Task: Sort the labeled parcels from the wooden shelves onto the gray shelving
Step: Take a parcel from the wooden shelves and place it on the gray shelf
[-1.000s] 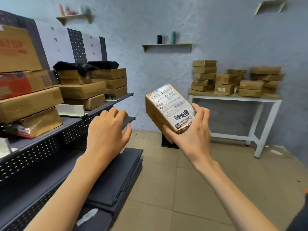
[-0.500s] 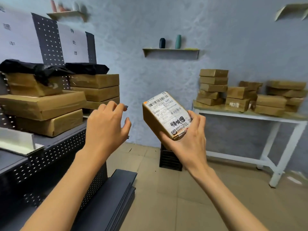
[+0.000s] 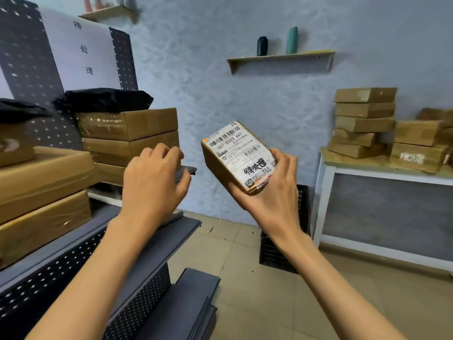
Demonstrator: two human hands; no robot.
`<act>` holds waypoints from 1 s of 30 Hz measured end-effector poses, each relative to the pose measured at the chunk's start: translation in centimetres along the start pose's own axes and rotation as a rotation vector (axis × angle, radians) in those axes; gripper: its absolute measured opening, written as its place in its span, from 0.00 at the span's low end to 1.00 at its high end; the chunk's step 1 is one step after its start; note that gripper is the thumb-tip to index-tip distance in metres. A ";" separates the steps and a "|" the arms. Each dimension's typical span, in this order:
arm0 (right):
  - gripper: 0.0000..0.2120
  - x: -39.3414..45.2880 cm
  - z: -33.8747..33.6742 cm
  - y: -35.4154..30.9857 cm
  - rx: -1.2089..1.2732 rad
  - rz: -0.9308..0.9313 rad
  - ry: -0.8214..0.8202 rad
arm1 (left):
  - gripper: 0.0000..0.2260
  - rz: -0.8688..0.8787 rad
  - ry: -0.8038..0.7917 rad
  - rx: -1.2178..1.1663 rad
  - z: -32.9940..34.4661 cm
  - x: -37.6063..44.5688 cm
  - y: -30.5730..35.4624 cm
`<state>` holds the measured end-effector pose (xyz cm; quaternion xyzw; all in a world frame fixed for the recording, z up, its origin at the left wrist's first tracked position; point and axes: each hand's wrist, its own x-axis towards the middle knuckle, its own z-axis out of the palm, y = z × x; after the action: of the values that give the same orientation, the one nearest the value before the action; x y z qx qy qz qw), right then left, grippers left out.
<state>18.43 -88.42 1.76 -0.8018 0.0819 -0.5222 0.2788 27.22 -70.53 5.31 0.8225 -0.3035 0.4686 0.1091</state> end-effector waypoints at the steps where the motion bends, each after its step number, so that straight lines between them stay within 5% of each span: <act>1: 0.42 1.3 1.3 1.1 0.023 -0.009 -0.004 | 0.14 -0.003 0.003 0.019 1.6 0.9 -0.1; 15: 0.42 23.1 18.6 11.5 0.305 -0.152 -0.125 | 0.15 -0.193 0.008 0.382 17.7 16.8 -3.1; 30: 0.42 33.7 33.4 8.5 0.538 -0.210 -0.209 | 0.12 -0.289 0.122 0.643 23.8 24.2 -11.8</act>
<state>64.13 -97.62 13.88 -0.7528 -0.1719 -0.4657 0.4324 60.26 -81.82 14.01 0.8198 -0.0138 0.5679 -0.0722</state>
